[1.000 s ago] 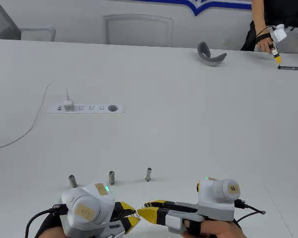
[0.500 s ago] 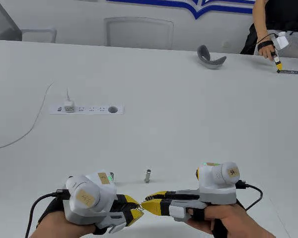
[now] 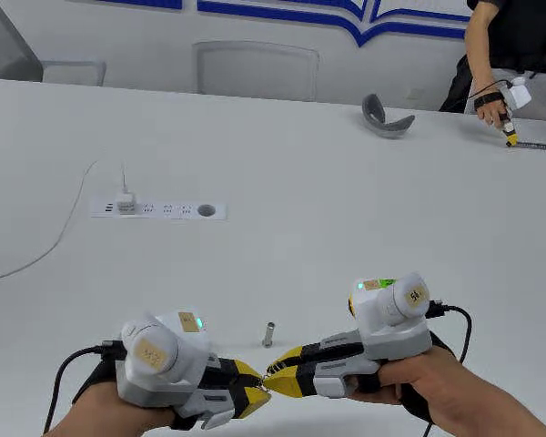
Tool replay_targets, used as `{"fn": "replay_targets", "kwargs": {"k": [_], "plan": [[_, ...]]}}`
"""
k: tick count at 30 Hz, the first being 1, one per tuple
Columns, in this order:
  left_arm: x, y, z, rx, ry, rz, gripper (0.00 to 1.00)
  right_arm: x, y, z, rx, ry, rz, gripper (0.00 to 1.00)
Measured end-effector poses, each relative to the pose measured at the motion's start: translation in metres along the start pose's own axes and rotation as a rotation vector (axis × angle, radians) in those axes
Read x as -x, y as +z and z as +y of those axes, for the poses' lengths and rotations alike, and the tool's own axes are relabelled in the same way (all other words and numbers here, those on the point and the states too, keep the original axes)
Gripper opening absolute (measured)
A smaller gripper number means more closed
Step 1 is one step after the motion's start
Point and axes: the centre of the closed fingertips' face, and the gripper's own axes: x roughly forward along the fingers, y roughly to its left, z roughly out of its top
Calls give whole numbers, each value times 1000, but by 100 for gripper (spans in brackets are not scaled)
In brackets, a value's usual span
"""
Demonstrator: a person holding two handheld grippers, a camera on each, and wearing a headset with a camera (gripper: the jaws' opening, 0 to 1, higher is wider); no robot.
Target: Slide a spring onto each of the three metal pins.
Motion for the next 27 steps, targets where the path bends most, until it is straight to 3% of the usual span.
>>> {"fn": "replay_targets", "kwargs": {"k": [9, 19, 27], "plan": [[0, 1, -9, -27, -35, 7, 10, 0, -9, 7, 94, 47, 120, 12], [-1, -7, -16, -110, -62, 71, 9, -7, -19, 14, 132, 80, 176, 13], [-3, -13, -19, -122, -78, 98, 9, -8, -25, 16, 133, 89, 202, 13]]}}
